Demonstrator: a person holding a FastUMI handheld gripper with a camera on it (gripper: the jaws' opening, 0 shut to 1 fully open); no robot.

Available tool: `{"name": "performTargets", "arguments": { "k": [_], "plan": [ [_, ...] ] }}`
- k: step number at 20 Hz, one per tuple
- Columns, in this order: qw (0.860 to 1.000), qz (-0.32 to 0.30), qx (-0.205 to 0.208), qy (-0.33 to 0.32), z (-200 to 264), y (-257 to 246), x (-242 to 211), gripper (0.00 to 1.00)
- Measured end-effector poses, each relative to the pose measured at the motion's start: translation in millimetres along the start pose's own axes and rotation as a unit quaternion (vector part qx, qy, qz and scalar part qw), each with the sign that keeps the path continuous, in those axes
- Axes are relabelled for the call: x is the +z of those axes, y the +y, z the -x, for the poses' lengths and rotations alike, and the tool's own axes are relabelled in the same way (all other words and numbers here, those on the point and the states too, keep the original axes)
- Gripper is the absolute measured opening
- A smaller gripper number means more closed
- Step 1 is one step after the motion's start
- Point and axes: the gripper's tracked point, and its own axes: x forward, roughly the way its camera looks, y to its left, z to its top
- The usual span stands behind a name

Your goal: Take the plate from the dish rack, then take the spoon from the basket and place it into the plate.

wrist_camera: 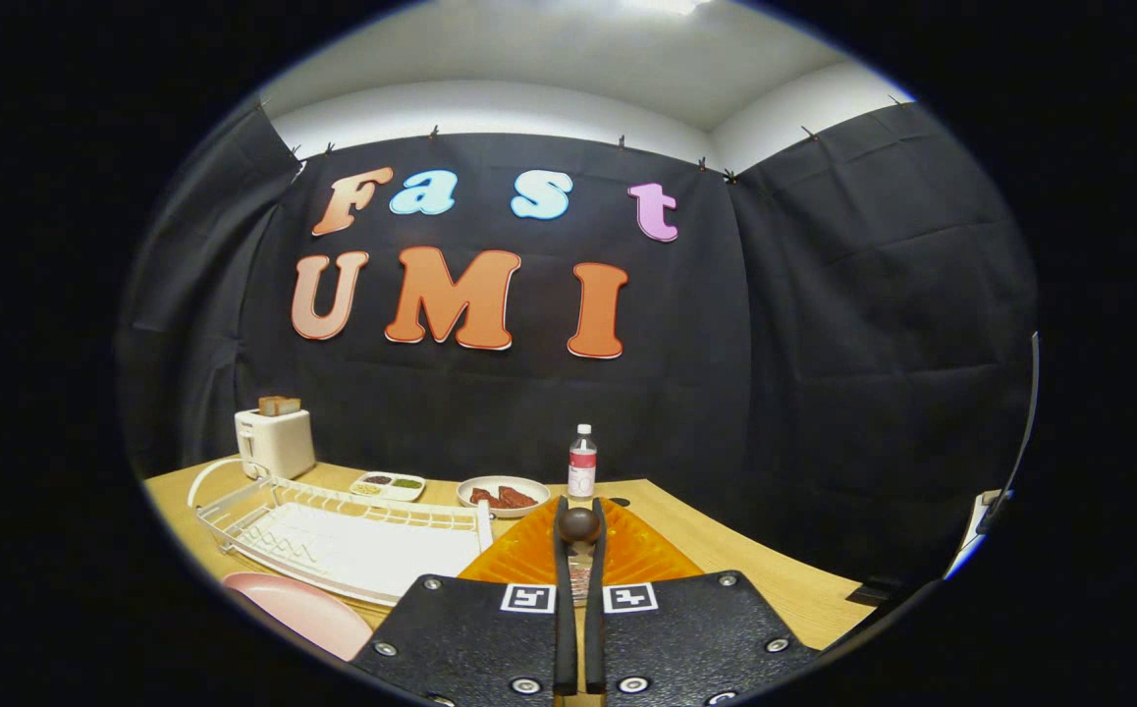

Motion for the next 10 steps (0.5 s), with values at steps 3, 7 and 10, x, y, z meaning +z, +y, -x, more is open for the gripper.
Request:
{"name": "performTargets", "arguments": {
  "k": [3,7,10],
  "plan": [
    [1.000,0.001,0.021,-0.007,26,22,8,0.03],
    [0.999,-0.010,0.052,0.000,55,60,4,0.03],
    [0.997,-0.022,0.078,0.011,74,91,-6,0.03]
  ]
}}
